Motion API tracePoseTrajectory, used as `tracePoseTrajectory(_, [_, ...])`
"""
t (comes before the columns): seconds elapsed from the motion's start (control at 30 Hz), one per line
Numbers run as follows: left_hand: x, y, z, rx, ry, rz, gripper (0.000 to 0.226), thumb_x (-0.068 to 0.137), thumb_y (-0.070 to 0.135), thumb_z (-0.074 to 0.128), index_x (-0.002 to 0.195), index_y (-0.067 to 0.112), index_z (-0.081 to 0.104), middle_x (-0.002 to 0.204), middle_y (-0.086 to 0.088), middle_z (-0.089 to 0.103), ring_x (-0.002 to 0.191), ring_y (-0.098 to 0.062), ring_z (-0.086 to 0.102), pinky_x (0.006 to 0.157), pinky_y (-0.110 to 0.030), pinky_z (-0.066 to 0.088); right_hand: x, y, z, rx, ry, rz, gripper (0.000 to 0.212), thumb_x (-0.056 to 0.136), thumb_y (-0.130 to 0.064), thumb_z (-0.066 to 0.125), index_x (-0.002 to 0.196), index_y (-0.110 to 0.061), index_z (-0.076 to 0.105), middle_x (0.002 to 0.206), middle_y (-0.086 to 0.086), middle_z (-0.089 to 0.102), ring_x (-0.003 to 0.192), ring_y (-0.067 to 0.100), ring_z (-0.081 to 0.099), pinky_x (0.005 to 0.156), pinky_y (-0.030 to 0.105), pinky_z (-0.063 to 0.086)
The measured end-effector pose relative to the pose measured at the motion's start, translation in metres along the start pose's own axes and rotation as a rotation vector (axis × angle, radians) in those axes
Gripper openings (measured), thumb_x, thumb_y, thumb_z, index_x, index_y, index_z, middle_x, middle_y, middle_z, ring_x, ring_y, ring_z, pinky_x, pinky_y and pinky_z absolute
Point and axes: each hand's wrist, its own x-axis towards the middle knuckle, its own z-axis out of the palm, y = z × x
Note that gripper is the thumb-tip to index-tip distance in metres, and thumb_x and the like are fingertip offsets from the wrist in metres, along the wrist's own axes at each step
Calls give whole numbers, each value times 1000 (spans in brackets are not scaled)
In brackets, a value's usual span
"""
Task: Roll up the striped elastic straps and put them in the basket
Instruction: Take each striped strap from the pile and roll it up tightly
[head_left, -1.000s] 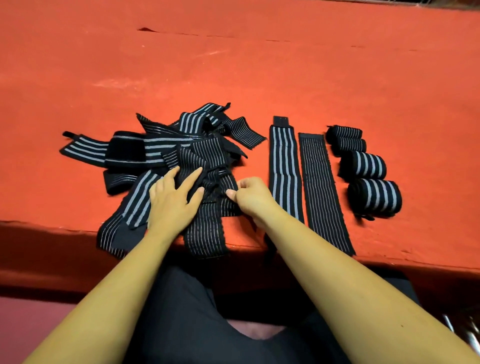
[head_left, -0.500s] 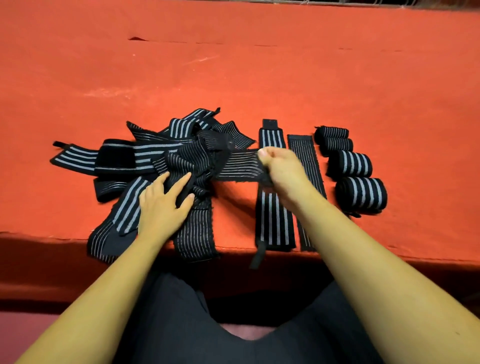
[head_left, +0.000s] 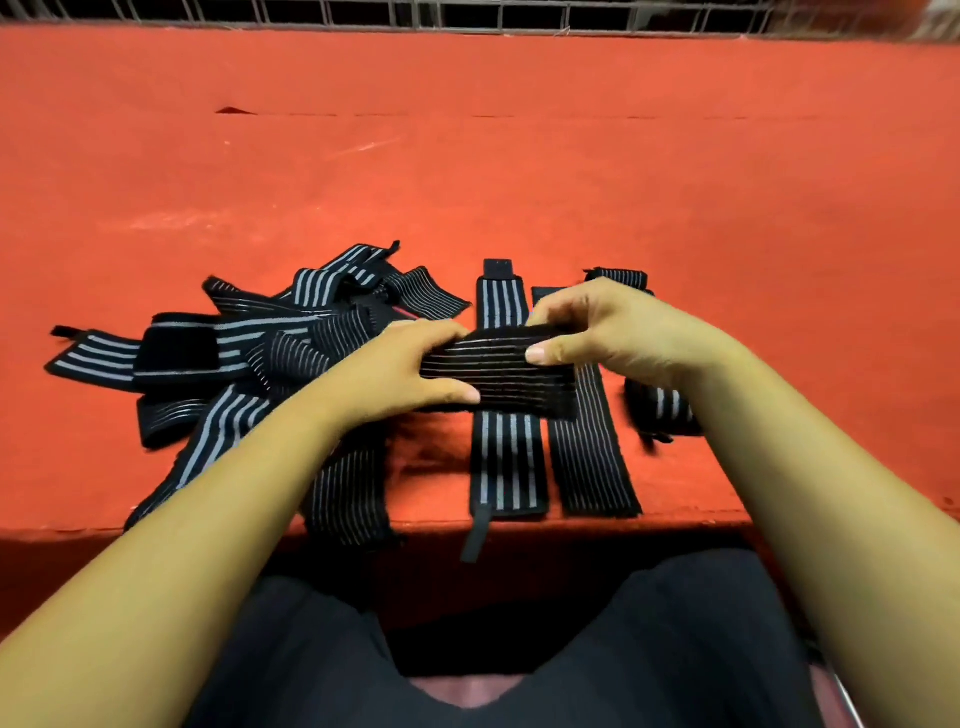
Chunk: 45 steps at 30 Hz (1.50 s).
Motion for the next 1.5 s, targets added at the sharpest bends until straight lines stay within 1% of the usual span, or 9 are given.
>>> tracePoseTrajectory(0.1, [12, -3, -5, 125, 115, -40, 25, 84, 32, 77, 86, 21, 55, 78, 11, 58, 75, 0, 55, 65, -25, 40, -9, 8, -19, 83, 181, -37, 12, 93, -2, 61, 87, -11, 66, 76, -4, 64, 72, 6, 59, 70, 19, 47])
tracePoseTrajectory(0.2, [20, -6, -9, 218, 151, -108, 26, 88, 30, 73, 81, 18, 51, 70, 9, 55, 71, -14, 54, 61, -27, 35, -12, 18, -36, 307, 435, -101, 19, 94, -7, 59, 86, -23, 66, 80, -3, 63, 76, 13, 59, 74, 33, 49])
tracePoseTrajectory(0.4, [37, 19, -6, 19, 397, -137, 22, 91, 27, 67, 83, 13, 51, 69, -1, 55, 64, -14, 47, 60, -28, 36, -6, 57, -62, -17, 842, 89, 35, 90, 1, 61, 118, -20, 61, 110, 2, 65, 99, 17, 64, 89, 35, 55])
tracePoseTrajectory(0.63, [41, 40, 26, -712, -161, -290, 23, 79, 28, 79, 95, 14, 70, 94, -10, 70, 86, -19, 63, 84, -36, 47, 13, 77, -98, -323, 1094, 135, 19, 85, 3, 56, 98, -3, 69, 97, 9, 70, 89, 16, 59, 72, 24, 39])
tracePoseTrajectory(0.73, [41, 50, 60, -792, -369, -330, 27, 83, 19, 76, 106, 6, 68, 103, -9, 73, 93, -18, 66, 88, -33, 50, 24, 80, -111, -433, 1091, 125, 25, 85, 3, 51, 100, -8, 68, 102, 9, 71, 94, 21, 61, 70, 22, 32])
tracePoseTrajectory(0.87, [50, 60, 101, -627, -401, -313, 9, 94, 18, 67, 93, 9, 68, 77, 12, 69, 68, 0, 61, 64, -21, 49, 49, 86, -121, -539, 1028, 171, 26, 87, 3, 51, 106, -4, 67, 112, 18, 68, 106, 33, 61, 80, 32, 39])
tracePoseTrajectory(1.07, [65, 41, 131, 71, -281, -208, 44, 92, 42, 66, 61, 26, 39, 105, 8, 40, 103, -15, 36, 97, -32, 33, 91, 104, -117, -572, 854, 196, 30, 88, 7, 48, 108, -5, 67, 112, 17, 68, 106, 32, 61, 84, 30, 44])
tracePoseTrajectory(1.27, [58, 17, 161, 152, -94, -116, 42, 92, 58, 43, 64, 28, 34, 101, 15, 31, 98, -11, 31, 95, -33, 36, 129, 138, -114, -620, 689, 224, 21, 91, -3, 60, 109, -7, 69, 116, 18, 68, 110, 34, 61, 89, 37, 49])
tracePoseTrajectory(1.5, [59, 15, 165, 84, 14, -146, 44, 95, 47, 53, 63, 27, 31, 102, 15, 34, 100, -8, 33, 90, -31, 43, 178, 170, -109, -650, 546, 311, 20, 90, -9, 69, 110, -3, 70, 112, 20, 69, 109, 34, 63, 89, 35, 49])
